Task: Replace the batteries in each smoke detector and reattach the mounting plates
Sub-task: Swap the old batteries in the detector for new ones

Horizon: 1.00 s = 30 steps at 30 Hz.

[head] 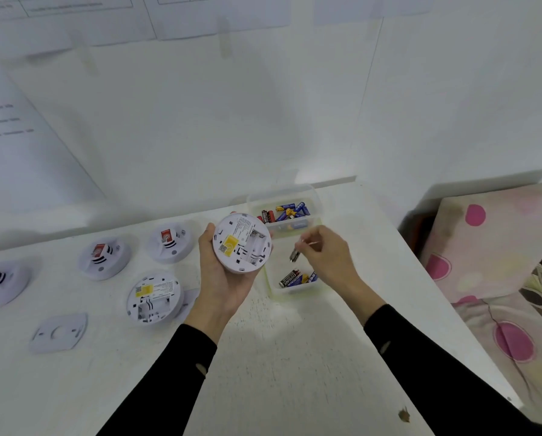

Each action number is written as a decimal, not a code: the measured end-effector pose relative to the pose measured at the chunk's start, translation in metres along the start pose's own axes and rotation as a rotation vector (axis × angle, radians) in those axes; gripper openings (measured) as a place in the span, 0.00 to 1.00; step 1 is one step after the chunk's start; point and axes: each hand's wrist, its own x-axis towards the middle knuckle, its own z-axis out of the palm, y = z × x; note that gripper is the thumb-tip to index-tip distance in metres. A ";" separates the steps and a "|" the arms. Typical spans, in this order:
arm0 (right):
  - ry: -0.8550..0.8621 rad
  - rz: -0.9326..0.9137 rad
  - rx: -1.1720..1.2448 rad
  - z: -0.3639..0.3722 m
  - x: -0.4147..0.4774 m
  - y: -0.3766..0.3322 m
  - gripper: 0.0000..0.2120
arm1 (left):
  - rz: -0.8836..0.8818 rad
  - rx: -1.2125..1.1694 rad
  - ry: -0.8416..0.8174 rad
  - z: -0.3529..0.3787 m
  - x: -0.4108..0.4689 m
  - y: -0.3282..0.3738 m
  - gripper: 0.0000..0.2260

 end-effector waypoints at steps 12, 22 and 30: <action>0.006 -0.201 -0.329 0.033 0.001 -0.001 0.05 | -0.029 -0.013 0.046 -0.019 -0.017 0.026 0.29; -0.657 -0.387 -0.025 0.159 -0.074 -0.088 0.50 | 0.148 0.157 0.167 -0.103 -0.072 0.133 0.25; -0.706 -0.434 -0.079 0.298 -0.116 -0.120 0.47 | 0.118 0.513 0.253 -0.210 -0.113 0.232 0.26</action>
